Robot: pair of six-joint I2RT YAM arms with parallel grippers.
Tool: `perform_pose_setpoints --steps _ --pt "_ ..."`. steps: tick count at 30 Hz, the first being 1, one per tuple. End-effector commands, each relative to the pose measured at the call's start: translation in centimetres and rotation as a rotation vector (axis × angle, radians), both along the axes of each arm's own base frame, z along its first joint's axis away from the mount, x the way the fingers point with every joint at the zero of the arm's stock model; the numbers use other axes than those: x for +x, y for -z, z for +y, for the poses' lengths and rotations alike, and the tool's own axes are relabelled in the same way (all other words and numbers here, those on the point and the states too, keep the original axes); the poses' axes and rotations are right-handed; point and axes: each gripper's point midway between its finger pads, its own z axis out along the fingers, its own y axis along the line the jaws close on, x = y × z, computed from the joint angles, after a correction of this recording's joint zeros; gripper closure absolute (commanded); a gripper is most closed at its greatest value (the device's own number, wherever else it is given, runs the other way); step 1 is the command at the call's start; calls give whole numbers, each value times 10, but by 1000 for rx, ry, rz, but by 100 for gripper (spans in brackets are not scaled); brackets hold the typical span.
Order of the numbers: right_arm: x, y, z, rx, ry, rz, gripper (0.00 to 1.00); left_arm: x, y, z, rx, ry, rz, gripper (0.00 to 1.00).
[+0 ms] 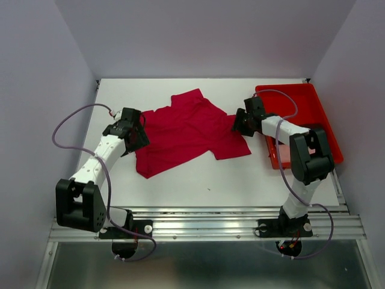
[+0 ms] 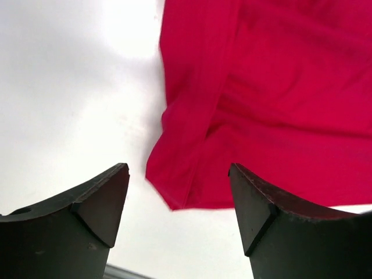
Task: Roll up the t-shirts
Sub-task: Pick up the T-shirt from the center of the board.
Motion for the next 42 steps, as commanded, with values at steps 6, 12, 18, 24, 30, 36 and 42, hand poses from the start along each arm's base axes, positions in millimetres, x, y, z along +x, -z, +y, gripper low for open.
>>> perform_pose_setpoints --steps 6,12,18,24,30,36,42 --pt "-6 -47 4 58 -20 -86 41 -64 45 -25 -59 -31 168 36" --pt "-13 -53 7 85 -34 -89 40 -69 76 -21 -19 -66 233 41" --pt "-23 -49 5 75 -47 -64 39 -69 90 -23 -28 -64 247 51" --pt "-38 -42 0 68 -44 -45 35 -66 83 -16 2 -85 224 100" --pt "-58 -30 -7 46 -58 -15 34 -49 33 -2 -23 -161 61 100" --pt "-78 -10 -10 51 -59 39 31 -39 11 16 -105 -215 -26 100" --pt "-91 1 -15 49 -38 47 32 -30 12 21 -134 -214 -40 100"
